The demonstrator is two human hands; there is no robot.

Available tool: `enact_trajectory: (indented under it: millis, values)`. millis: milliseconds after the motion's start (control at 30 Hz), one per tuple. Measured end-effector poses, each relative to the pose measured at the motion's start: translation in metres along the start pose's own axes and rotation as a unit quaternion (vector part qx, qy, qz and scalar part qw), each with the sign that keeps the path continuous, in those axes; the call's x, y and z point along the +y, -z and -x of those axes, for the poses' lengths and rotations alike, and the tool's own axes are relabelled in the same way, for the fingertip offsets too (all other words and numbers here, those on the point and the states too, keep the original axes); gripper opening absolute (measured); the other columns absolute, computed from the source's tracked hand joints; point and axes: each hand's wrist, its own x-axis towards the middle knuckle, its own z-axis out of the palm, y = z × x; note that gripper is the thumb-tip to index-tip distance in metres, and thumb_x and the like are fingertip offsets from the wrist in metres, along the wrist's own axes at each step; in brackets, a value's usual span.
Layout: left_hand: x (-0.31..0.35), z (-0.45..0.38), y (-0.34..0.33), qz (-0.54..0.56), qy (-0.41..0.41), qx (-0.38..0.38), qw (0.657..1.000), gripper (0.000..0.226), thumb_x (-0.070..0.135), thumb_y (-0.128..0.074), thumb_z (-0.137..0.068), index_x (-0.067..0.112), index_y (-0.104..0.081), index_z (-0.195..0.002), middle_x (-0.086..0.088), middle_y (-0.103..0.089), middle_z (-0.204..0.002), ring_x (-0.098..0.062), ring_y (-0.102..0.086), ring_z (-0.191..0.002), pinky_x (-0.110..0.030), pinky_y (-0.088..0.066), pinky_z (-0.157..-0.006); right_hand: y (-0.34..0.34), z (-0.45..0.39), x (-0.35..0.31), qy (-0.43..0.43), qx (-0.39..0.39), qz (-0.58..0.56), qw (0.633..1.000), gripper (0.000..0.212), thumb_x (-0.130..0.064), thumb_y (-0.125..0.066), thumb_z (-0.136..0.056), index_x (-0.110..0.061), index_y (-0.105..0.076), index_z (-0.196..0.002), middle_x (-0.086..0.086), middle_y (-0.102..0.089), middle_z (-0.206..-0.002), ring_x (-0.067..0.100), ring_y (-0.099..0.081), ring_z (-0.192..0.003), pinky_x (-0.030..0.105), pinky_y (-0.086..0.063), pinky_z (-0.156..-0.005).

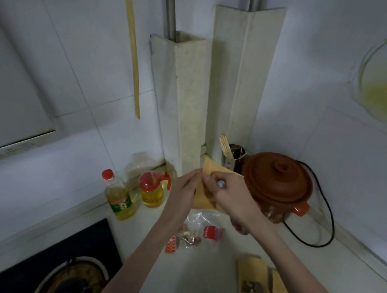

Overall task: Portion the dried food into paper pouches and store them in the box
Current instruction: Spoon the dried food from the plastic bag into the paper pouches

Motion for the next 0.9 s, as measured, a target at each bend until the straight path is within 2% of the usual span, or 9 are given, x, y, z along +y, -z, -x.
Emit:
enact_trajectory:
  millis: [100,200,367,533,633,733,800,900]
  values:
    - [-0.001,-0.007,0.001,0.078,0.061,-0.049,0.994,0.028,0.017,-0.048,-0.094,0.023,-0.074,-0.103,0.000,-0.075,-0.094,-0.017,-0.070,-0.090,-0.033,-0.057,-0.069,0.001,-0.003,-0.002,-0.009,0.020,-0.026,0.999,0.048,-0.041,-0.054,-0.090,-0.009,-0.047,-0.055,0.002,-0.041,-0.055,0.010,-0.036,-0.052,0.029,-0.030,-0.054]
    - [-0.005,-0.007,0.006,0.081,0.047,-0.075,0.993,0.029,0.015,-0.051,-0.096,0.020,-0.069,-0.119,-0.002,-0.074,-0.103,-0.017,-0.070,-0.097,-0.036,-0.057,-0.072,0.003,-0.003,-0.004,-0.007,0.017,-0.008,1.000,0.050,-0.039,-0.056,-0.090,0.004,-0.054,-0.065,0.008,-0.046,-0.059,0.013,-0.040,-0.054,0.030,-0.032,-0.054]
    - [-0.010,0.000,0.015,0.057,0.021,-0.117,0.991,0.032,0.024,-0.050,-0.097,0.021,-0.065,-0.124,-0.002,-0.072,-0.113,-0.018,-0.068,-0.106,-0.034,-0.057,-0.079,-0.002,0.001,-0.005,0.013,-0.003,0.035,0.999,0.049,-0.034,-0.053,-0.093,0.005,-0.055,-0.065,0.007,-0.044,-0.055,0.013,-0.038,-0.050,0.024,-0.029,-0.049]
    - [-0.007,0.004,0.028,0.057,0.005,-0.142,0.988,0.033,0.034,-0.052,-0.094,0.026,-0.065,-0.124,-0.003,-0.070,-0.118,-0.022,-0.065,-0.111,-0.046,-0.056,-0.088,-0.008,-0.001,-0.009,0.052,-0.021,0.071,0.996,0.043,-0.031,-0.049,-0.096,0.001,-0.058,-0.069,0.018,-0.056,-0.062,0.014,-0.043,-0.053,0.036,-0.037,-0.057]
    - [-0.007,0.005,0.030,0.051,0.002,-0.139,0.989,0.033,0.034,-0.052,-0.093,0.030,-0.066,-0.122,-0.002,-0.070,-0.117,-0.022,-0.066,-0.110,-0.051,-0.055,-0.089,-0.014,-0.002,-0.009,0.063,-0.008,0.088,0.994,0.041,-0.029,-0.048,-0.096,0.000,-0.058,-0.068,0.014,-0.056,-0.059,0.012,-0.043,-0.051,0.033,-0.035,-0.056]
    - [-0.009,0.007,0.026,0.075,0.014,-0.127,0.989,0.033,0.033,-0.056,-0.086,0.034,-0.070,-0.116,-0.003,-0.071,-0.113,-0.022,-0.066,-0.108,-0.049,-0.056,-0.087,-0.019,-0.001,-0.009,0.086,0.015,0.118,0.989,0.032,-0.019,-0.050,-0.091,-0.003,-0.054,-0.063,0.004,-0.049,-0.051,0.013,-0.043,-0.049,0.030,-0.032,-0.054]
    - [-0.012,0.007,0.023,0.084,0.025,-0.115,0.989,0.031,0.030,-0.055,-0.086,0.032,-0.072,-0.111,-0.003,-0.073,-0.109,-0.023,-0.066,-0.107,-0.048,-0.057,-0.083,-0.021,-0.002,-0.008,0.100,0.026,0.125,0.987,0.030,-0.016,-0.051,-0.087,-0.002,-0.053,-0.060,0.005,-0.049,-0.050,0.015,-0.043,-0.050,0.033,-0.035,-0.056]
    - [-0.012,0.008,0.023,0.040,0.002,-0.129,0.991,0.028,0.032,-0.053,-0.088,0.031,-0.072,-0.109,0.002,-0.074,-0.096,-0.014,-0.069,-0.095,-0.034,-0.058,-0.073,-0.020,-0.001,-0.002,0.116,0.034,0.112,0.986,0.032,-0.015,-0.052,-0.088,0.000,-0.053,-0.059,0.009,-0.050,-0.051,0.013,-0.041,-0.049,0.029,-0.034,-0.055]
